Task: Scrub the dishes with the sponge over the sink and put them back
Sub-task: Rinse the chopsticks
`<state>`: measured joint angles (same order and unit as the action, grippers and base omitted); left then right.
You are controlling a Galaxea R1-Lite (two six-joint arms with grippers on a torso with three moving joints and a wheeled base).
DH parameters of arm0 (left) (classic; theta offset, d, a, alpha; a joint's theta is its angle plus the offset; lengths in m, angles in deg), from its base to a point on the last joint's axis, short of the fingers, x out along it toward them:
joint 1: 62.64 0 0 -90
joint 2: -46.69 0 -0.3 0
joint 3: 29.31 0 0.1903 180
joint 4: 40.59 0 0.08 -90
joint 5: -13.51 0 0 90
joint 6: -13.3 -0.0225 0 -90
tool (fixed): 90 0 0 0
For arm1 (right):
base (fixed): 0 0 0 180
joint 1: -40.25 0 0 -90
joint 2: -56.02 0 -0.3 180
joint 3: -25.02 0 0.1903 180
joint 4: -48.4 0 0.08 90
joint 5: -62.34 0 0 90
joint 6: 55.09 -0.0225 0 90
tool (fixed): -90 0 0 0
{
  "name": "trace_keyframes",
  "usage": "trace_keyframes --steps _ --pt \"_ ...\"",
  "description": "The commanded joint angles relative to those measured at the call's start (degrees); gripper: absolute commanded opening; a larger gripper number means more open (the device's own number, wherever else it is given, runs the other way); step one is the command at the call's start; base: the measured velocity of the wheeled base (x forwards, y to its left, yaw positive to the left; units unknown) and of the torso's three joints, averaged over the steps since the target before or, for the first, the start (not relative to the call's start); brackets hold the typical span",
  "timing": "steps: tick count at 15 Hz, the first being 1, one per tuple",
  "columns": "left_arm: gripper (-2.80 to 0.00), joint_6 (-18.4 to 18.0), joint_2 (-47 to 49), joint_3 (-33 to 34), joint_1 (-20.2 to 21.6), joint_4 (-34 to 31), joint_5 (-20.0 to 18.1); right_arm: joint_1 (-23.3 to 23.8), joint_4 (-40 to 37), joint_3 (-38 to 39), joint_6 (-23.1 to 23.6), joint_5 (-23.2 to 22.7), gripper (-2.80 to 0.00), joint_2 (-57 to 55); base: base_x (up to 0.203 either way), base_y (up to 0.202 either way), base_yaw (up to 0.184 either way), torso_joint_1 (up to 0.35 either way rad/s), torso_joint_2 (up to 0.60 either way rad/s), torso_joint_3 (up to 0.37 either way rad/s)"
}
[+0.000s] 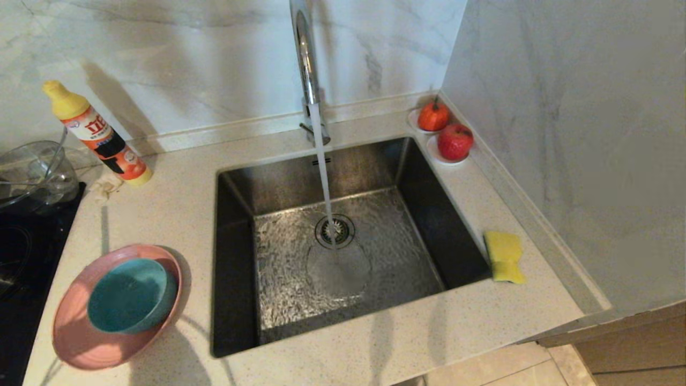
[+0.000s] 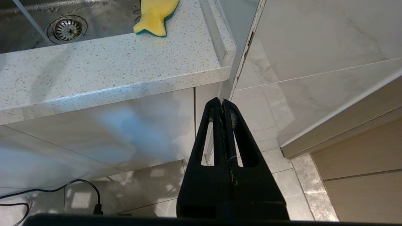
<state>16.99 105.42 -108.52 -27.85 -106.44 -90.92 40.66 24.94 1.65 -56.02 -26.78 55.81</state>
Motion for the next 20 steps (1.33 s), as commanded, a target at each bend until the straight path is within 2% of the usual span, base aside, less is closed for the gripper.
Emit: trace_keyframes --steps 1,3,5,8,10,13,16,17,20 --pt "-2.80 0.8 -3.5 -7.5 -1.4 -0.4 -5.3 -0.1 0.0 0.1 0.0 0.0 -2.80 0.0 0.000 0.000 0.000 0.000 0.00 0.000" --pt "-2.80 0.9 -2.0 -12.7 -4.4 -0.9 -13.1 0.0 0.0 0.1 0.0 0.0 -2.80 0.0 0.000 0.000 0.000 0.000 0.00 0.000" --pt "-2.80 0.8 2.1 -17.3 -11.1 -2.1 -15.1 0.0 0.0 0.0 0.0 0.0 -2.80 0.0 0.000 0.000 0.000 0.000 0.00 0.000" --pt "-2.80 0.6 11.3 -23.7 -19.8 -2.7 -15.4 0.0 0.0 0.0 0.0 0.0 -2.80 -0.1 0.000 0.000 0.000 0.000 0.00 0.000" --pt "-2.80 0.6 17.8 -27.3 -28.2 -2.4 -12.2 0.0 0.0 0.0 0.0 0.0 -2.80 0.0 0.000 0.000 0.000 0.000 0.00 0.000" --pt "-2.80 0.8 25.2 -28.9 -39.8 1.1 -4.1 0.0 0.0 0.0 0.0 0.0 -2.80 0.0 0.000 0.000 0.000 0.000 0.00 0.000" --pt "-2.80 0.2 30.6 -29.1 -47.1 4.8 -0.3 0.0 0.0 0.1 0.0 0.0 -2.80 -0.1 0.000 0.000 0.000 0.000 0.00 0.000" --pt "-2.80 -0.1 32.1 -29.0 -49.3 5.4 2.1 0.0 0.0 0.0 0.0 0.0 -2.80 0.0 0.000 0.000 0.000 0.000 0.00 0.000" --pt "-2.80 -2.0 36.5 -27.4 -54.2 6.4 7.1 0.0 0.0 0.1 0.0 0.0 -2.80 0.0 0.000 0.000 0.000 0.000 0.00 0.000"
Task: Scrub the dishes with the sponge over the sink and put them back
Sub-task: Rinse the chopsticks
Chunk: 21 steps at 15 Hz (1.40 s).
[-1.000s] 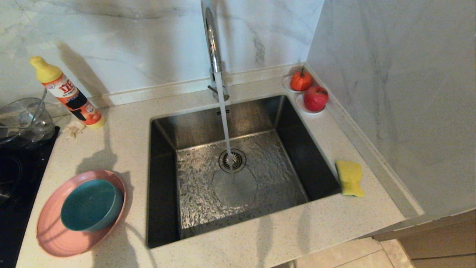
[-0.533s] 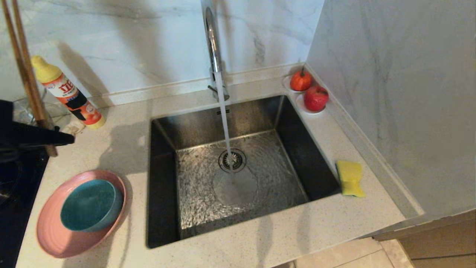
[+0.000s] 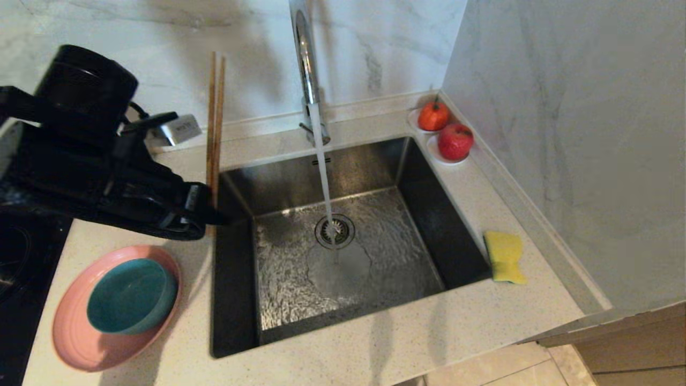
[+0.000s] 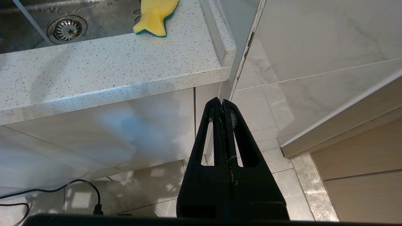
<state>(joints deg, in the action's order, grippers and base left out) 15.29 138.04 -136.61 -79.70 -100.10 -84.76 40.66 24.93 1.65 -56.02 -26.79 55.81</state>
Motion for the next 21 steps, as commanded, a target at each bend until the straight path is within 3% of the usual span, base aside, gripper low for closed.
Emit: trace_keyframes --steps 1,7,11,15,17,21 --pt "-2.80 -0.4 5.3 1.6 -3.3 1.5 1.7 0.0 0.0 0.0 0.0 0.0 -2.80 -0.1 0.000 0.000 0.000 0.000 0.00 0.000" --pt "-2.80 -2.8 9.0 15.0 -10.3 17.7 10.1 0.0 0.0 0.0 0.0 0.0 -2.80 0.0 0.000 0.000 0.000 0.000 0.00 0.000" --pt "-2.80 -2.1 11.2 16.0 -14.6 20.0 10.5 0.0 0.0 0.0 0.0 0.0 -2.80 0.0 0.000 0.000 0.000 0.000 0.00 0.000" --pt "-2.80 -1.8 12.7 18.4 -15.6 27.1 11.7 0.0 0.0 0.0 0.0 0.0 -2.80 0.0 0.000 0.000 0.000 0.000 0.00 0.000" --pt "-2.80 1.0 14.0 18.1 -15.6 29.0 13.6 0.0 0.0 0.0 0.0 0.0 -2.80 0.0 0.000 0.000 0.000 0.000 0.00 0.000" --pt "-2.80 7.4 17.8 16.8 -15.0 33.6 13.7 0.0 0.0 0.0 0.0 0.0 -2.80 0.0 0.000 0.000 0.000 0.000 0.00 0.000"
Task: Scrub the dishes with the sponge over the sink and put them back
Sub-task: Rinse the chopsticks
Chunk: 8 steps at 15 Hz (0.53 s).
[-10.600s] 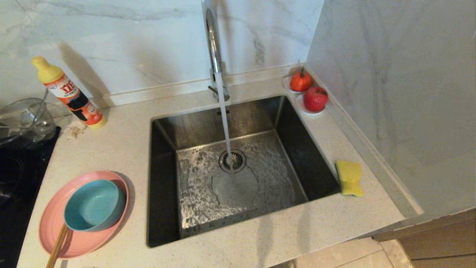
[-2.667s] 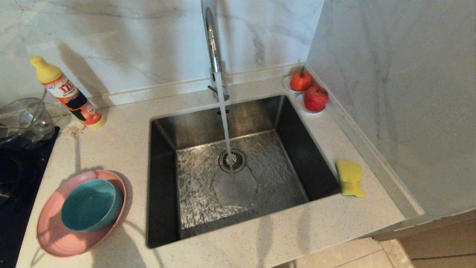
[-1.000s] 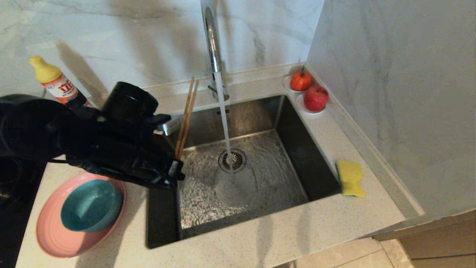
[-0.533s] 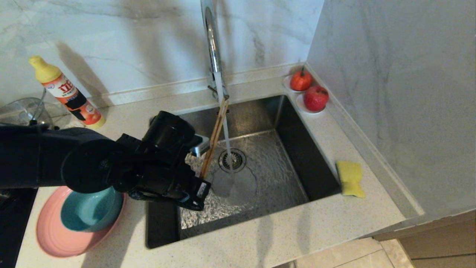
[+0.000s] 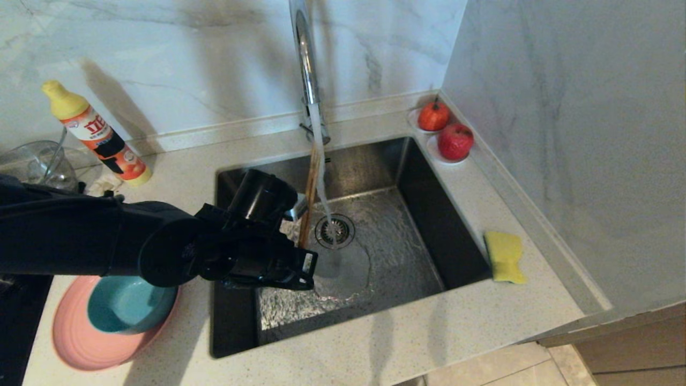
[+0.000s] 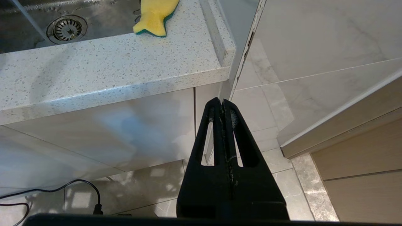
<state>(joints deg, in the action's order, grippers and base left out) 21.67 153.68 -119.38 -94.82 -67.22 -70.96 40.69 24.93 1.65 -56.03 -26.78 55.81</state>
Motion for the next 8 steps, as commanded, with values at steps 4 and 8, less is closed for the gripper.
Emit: trace_keyframes --steps 4,8 --pt "-2.80 3.8 5.6 -4.4 0.1 1.2 -0.6 0.0 0.0 0.0 0.0 0.0 -2.80 0.0 0.000 0.000 0.000 0.000 0.00 0.000" --pt "-2.80 3.6 5.3 -4.4 0.1 1.2 -2.5 0.0 0.0 0.1 0.0 0.0 -2.80 0.0 0.000 0.000 0.000 0.000 0.00 0.000"
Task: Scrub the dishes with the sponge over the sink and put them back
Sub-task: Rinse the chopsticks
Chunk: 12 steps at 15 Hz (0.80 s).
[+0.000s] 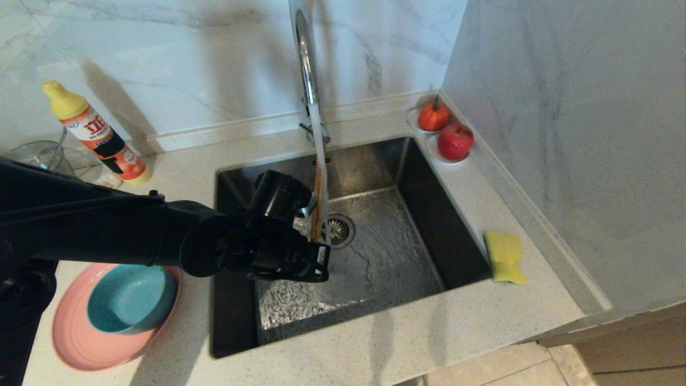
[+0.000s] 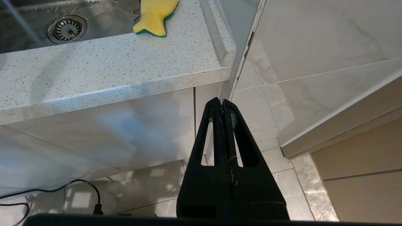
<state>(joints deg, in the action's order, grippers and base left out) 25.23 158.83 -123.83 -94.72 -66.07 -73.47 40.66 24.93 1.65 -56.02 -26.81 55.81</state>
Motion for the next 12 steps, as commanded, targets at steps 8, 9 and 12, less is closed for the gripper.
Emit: trace_keyframes --steps 8,9,12 --pt "-2.80 -0.8 1.7 0.2 0.1 7.5 0.4 0.0 0.0 0.1 0.0 0.0 -2.80 0.0 0.000 0.000 0.000 0.000 0.00 0.000" --pt "-2.80 -0.8 1.7 0.5 0.1 9.4 0.3 -0.1 0.0 0.1 0.0 0.0 -2.80 0.0 0.000 0.000 0.000 0.000 0.00 0.000" --pt "-2.80 -0.8 2.7 0.7 0.1 14.5 0.2 -0.1 0.0 0.0 0.0 0.0 -2.80 0.0 0.000 0.000 0.000 0.000 0.00 0.000"
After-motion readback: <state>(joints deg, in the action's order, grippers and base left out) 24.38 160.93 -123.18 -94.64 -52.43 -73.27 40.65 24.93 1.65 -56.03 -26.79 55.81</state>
